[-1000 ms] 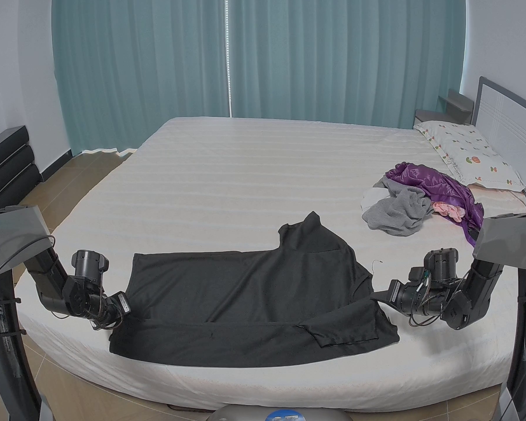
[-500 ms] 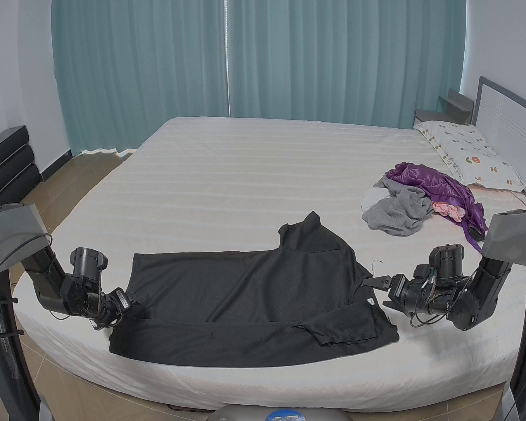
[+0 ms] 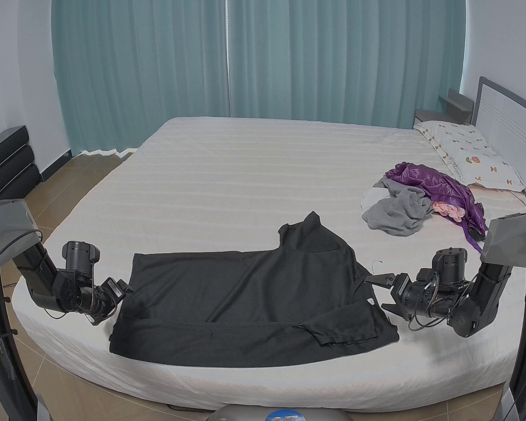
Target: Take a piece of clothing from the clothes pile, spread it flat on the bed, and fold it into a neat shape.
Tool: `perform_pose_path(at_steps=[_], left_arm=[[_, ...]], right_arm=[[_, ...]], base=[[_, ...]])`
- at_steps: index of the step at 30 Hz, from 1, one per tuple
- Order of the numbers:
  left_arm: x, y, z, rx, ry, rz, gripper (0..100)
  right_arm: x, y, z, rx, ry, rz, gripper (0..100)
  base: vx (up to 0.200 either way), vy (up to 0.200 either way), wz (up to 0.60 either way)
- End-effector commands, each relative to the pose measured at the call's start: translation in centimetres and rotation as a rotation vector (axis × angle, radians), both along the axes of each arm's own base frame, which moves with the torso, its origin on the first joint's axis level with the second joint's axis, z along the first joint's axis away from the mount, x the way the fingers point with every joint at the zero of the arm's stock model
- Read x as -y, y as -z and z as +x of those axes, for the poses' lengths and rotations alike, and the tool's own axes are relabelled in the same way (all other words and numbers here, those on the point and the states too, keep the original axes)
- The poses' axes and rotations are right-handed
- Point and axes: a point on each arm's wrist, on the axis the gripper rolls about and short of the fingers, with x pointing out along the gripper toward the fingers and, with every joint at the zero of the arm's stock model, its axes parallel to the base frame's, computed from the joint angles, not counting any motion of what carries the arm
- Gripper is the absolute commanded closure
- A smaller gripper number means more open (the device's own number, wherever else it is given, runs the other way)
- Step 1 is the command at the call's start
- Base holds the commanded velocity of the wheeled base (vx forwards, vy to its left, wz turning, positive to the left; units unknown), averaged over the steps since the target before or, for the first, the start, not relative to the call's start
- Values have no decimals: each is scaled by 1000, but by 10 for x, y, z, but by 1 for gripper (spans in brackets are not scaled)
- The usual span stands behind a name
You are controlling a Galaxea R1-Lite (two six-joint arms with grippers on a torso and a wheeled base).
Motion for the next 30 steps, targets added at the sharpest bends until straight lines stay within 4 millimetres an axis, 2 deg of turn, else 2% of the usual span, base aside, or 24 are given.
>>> perform_pose_path(at_steps=[1,23,30], left_arm=[[0,-2,1,8,-4,1,0],[-11,-5,6,32,-63,-23,0],[-11,-5,6,35,-64,-21,0]], right_arm=[[0,3,-1,-14,-1,-1,0],[0,2,-2,-16,15,25,0],[0,2,-2,-18,15,24,0]], base=[[0,0,0],[0,0,0],[0,171,0]])
